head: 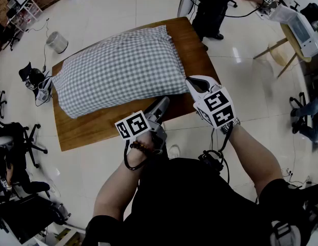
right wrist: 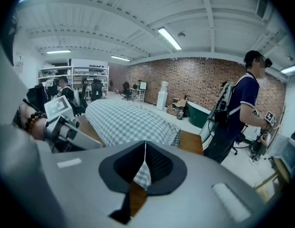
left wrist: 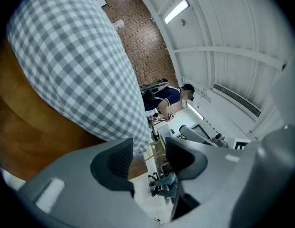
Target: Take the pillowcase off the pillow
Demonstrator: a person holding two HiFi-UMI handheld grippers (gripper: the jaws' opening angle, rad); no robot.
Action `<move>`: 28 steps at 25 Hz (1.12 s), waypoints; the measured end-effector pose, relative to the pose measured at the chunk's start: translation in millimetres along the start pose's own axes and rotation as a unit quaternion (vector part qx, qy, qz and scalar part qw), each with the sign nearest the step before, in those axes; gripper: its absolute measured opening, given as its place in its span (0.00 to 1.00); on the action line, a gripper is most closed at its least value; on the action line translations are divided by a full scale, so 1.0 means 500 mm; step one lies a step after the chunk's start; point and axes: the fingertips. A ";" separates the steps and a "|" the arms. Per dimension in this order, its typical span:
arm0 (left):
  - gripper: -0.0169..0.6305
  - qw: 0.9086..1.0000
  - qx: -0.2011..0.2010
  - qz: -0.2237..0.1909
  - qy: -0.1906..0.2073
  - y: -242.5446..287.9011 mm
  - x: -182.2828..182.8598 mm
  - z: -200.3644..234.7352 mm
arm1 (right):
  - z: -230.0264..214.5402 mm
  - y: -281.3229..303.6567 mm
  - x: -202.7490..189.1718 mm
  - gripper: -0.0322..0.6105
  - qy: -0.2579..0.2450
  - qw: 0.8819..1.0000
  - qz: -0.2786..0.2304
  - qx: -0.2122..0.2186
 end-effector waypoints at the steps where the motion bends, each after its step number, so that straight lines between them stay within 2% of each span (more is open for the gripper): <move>1: 0.38 1.000 -0.002 -0.001 -0.015 0.007 0.005 0.014 | -0.015 0.013 -0.004 0.06 -0.003 1.000 0.008 -0.002; 3: 0.41 0.999 -0.006 -0.005 -0.045 0.020 0.016 0.039 | -0.046 0.040 -0.012 0.07 -0.009 1.000 0.026 -0.004; 6: 0.47 0.997 -0.013 -0.010 -0.079 0.045 0.037 0.065 | -0.097 0.089 -0.026 0.15 -0.020 0.998 0.055 0.002; 11: 0.51 0.994 -0.012 -0.005 -0.113 0.076 0.059 0.106 | -0.162 0.175 -0.085 0.24 -0.056 0.991 0.119 0.021; 14: 0.52 0.993 -0.011 0.001 -0.121 0.086 0.074 0.124 | -0.177 0.221 -0.117 0.28 -0.087 0.984 0.148 0.050; 18: 0.53 0.992 -0.012 0.010 -0.128 0.108 0.090 0.132 | -0.177 0.280 -0.140 0.41 -0.115 0.975 0.154 0.113; 21: 0.53 0.991 -0.009 0.022 -0.129 0.125 0.096 0.134 | -0.169 0.309 -0.150 0.48 -0.090 0.967 0.159 0.178; 25: 0.48 0.992 -0.003 0.038 -0.123 0.136 0.110 0.145 | -0.155 0.337 -0.151 0.49 -0.020 0.952 0.165 0.258; 28: 0.42 0.992 0.003 0.046 -0.120 0.141 0.116 0.150 | -0.142 0.345 -0.149 0.49 0.002 0.939 0.170 0.299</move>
Point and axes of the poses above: the fingertips, and each gripper's own axes: y forward along the fingers, z to its left, x out of its top, and after that the axes turned 5 degrees about z, right-handed
